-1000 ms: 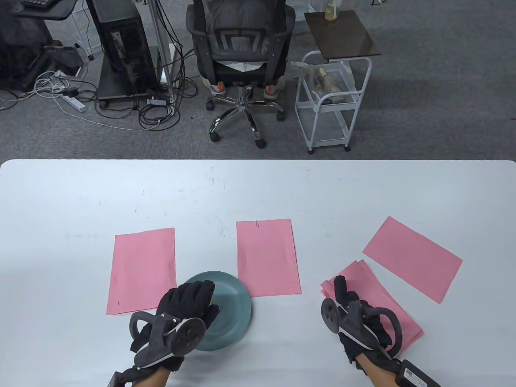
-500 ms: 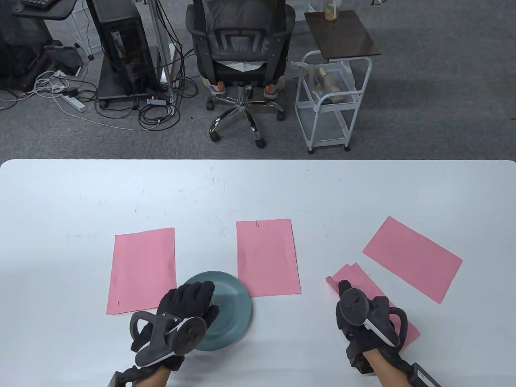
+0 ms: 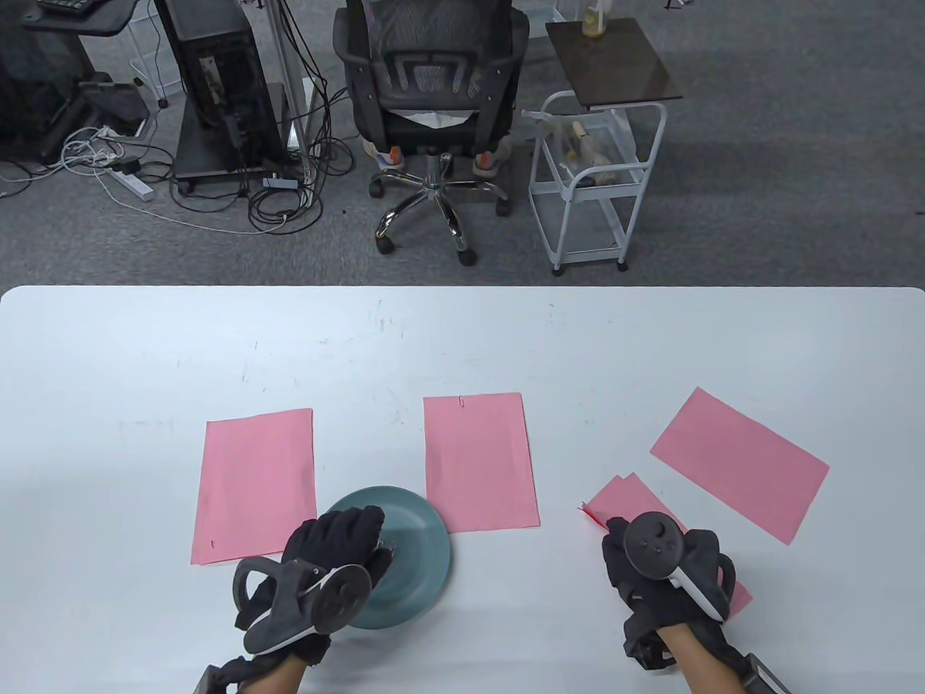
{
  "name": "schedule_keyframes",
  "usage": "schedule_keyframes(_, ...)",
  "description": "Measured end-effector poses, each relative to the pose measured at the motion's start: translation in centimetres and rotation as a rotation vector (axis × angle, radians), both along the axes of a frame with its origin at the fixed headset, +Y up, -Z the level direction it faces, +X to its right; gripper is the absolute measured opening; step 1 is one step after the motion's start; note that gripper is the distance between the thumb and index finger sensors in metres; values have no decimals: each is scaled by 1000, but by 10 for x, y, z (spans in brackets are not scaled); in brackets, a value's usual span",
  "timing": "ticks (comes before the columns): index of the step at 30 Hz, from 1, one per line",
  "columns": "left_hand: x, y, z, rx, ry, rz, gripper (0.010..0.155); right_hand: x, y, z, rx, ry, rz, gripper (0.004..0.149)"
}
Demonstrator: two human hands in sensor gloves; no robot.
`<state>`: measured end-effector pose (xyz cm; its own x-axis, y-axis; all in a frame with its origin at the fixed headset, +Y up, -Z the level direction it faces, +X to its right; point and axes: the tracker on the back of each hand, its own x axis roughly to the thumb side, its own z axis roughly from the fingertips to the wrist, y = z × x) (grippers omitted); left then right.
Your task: Pinch and push to attach paper clips
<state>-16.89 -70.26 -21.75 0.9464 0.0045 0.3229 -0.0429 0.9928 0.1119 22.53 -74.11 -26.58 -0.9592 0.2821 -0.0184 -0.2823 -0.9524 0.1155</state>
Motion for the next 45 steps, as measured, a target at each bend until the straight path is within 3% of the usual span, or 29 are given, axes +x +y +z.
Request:
schedule_keyframes(6, 0, 0, -1, -7, 0, -5, 59, 0, 7, 2, 49, -4, -6, 42)
schedule_keyframes(11, 1, 0, -1, -3, -3, 0, 60, 9, 27, 9, 182, -24, -165, 42)
schedule_keyframes(18, 3, -2, 0, 14, -25, 41, 60, 35, 48, 19, 315, -9, -619, 41)
schedule_keyframes(21, 5, -1, 2, 27, -45, 134, 60, 40, 49, 18, 337, 44, -837, 41)
schedule_keyframes(28, 16, -5, 4, -19, -125, 438, 64, 23, 38, 14, 221, 260, -1211, 41)
schedule_keyframes(39, 29, -16, -2, -280, -356, 920, 80, -23, 24, 18, 31, 556, -1370, 41)
schedule_keyframes(42, 31, -19, -5, -323, -409, 978, 71, -31, 21, 19, -11, 595, -1406, 41)
schedule_keyframes(45, 32, -19, -6, -307, -410, 1030, 49, -37, 17, 19, -68, 633, -1407, 41)
